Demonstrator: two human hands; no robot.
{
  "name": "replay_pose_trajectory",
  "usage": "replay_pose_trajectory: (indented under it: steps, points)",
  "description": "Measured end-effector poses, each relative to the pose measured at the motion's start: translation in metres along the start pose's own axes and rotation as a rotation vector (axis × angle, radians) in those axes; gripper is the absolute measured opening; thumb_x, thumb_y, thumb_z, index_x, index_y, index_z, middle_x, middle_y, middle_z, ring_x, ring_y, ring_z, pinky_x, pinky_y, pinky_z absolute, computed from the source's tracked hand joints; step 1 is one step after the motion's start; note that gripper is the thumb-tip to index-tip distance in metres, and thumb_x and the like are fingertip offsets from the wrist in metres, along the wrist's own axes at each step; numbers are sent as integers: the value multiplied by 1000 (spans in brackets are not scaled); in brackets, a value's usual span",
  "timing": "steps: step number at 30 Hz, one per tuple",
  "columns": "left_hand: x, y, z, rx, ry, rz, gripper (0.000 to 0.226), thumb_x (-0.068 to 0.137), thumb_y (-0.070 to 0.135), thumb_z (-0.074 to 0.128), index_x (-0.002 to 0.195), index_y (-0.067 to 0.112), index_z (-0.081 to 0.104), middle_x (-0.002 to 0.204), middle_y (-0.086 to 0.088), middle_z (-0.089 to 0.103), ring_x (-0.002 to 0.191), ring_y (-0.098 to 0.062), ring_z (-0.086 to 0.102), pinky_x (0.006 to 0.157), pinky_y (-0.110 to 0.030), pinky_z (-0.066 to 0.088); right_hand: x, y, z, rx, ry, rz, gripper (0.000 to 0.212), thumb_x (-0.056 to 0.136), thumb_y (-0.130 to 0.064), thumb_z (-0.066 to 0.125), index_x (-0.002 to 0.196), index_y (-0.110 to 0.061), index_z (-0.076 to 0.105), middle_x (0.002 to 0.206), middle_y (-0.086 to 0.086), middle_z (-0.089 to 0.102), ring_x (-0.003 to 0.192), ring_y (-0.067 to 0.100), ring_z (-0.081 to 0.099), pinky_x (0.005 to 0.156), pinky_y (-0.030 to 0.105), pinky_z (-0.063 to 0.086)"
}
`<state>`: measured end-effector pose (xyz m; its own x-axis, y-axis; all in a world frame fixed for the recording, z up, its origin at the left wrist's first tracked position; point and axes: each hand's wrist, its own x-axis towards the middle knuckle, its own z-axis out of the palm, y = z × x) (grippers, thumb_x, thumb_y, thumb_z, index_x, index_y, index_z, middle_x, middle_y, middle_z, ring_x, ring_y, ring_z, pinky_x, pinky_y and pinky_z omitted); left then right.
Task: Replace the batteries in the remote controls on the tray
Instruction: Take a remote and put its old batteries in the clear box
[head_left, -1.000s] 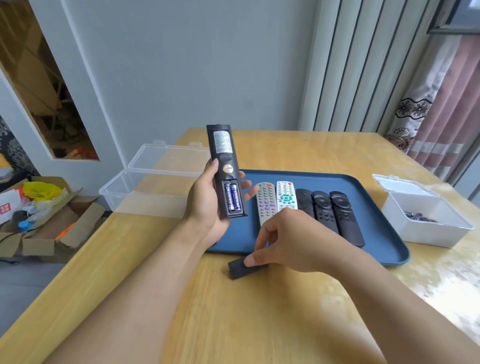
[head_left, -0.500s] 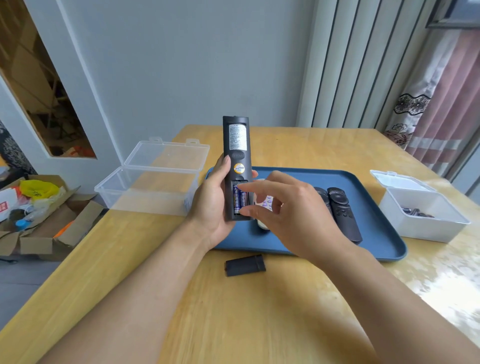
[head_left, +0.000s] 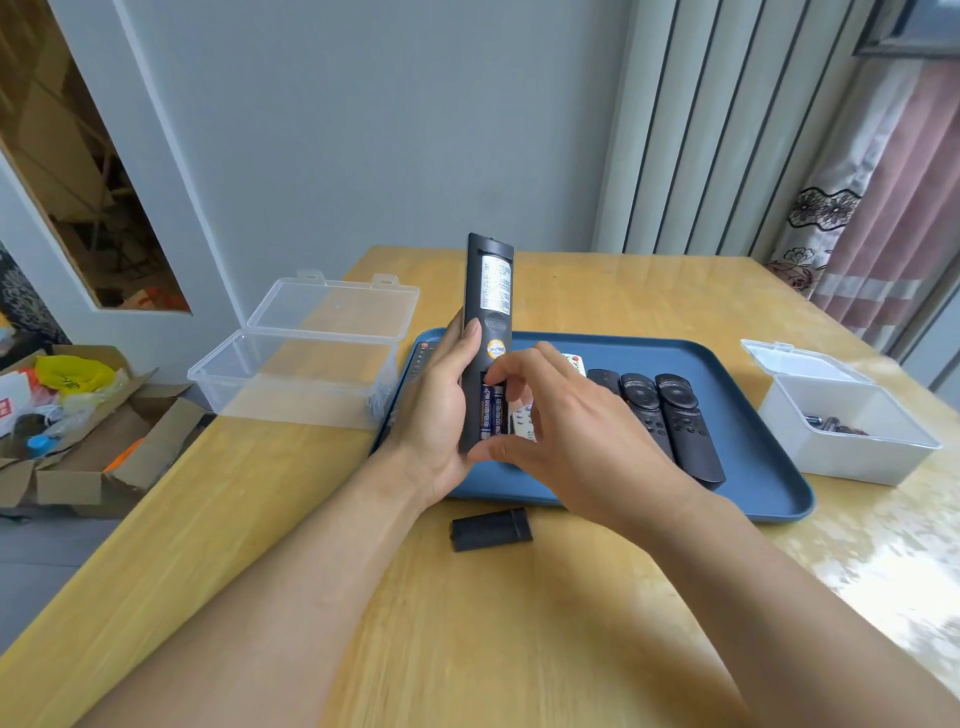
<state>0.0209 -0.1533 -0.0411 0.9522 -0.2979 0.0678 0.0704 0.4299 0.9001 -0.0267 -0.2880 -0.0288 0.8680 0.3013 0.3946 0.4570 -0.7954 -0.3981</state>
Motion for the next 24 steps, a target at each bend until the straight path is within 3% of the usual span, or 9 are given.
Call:
replay_pose_trajectory:
  steps: [2,3,5,8,11,14,19,22,24]
  points:
    - [-2,1,3,23,10,18,37,108,36,43,139,21,55,95,-20,58,84,-30,61,79,-41,57,0,1,-2,56,-19,32,51,78,-53,76,112,-31,45,93,-21,43,77,-16,46,63,17,34]
    - [-2,0,3,22,-6,27,37,108,35,42,139,20,55,84,-10,56,71,-20,58,65,-31,55,-1,2,-4,97,-30,53,51,77,-50,78,109,-32,43,90,-22,43,77,-16,47,63,15,35]
    - [-2,-2,3,21,-17,36,37,109,34,41,140,19,53,76,-2,53,61,-15,53,56,-26,51,0,3,-5,176,-53,100,49,77,-47,80,107,-34,45,89,-21,46,75,-8,49,65,13,39]
    - [-1,-2,5,-12,11,43,39,108,34,42,144,22,52,85,0,62,73,-18,62,64,-29,56,4,3,-1,315,-8,175,34,83,-39,78,105,-33,53,93,-14,59,72,6,52,63,13,41]
    - [1,-5,5,-36,72,52,41,106,34,48,146,24,52,105,-2,63,98,-23,60,82,-36,58,6,4,6,479,111,285,20,85,-33,78,97,-29,63,83,-8,66,61,4,51,56,12,39]
    - [0,-7,7,-2,132,80,44,103,32,54,147,29,52,118,-2,63,100,-15,63,88,-39,57,5,4,8,633,114,376,19,82,-30,81,95,-24,68,77,-6,68,56,7,52,56,20,44]
    - [-3,-7,10,42,103,116,41,103,35,53,143,36,54,108,-8,66,107,-30,69,62,-32,55,4,2,8,870,42,437,14,86,-15,78,89,-7,68,73,8,64,63,7,60,55,22,50]
    - [-1,-4,8,7,131,117,43,105,34,50,147,23,49,91,-1,67,89,-21,71,53,-28,51,5,3,6,936,45,476,12,91,-17,72,94,-6,67,81,10,69,71,13,62,56,25,48]
    - [2,0,5,-44,148,119,35,106,32,47,137,18,56,90,-1,64,81,-16,64,60,-29,54,8,2,-1,1031,95,530,6,95,-14,64,96,-8,63,88,8,73,72,14,62,56,26,47]
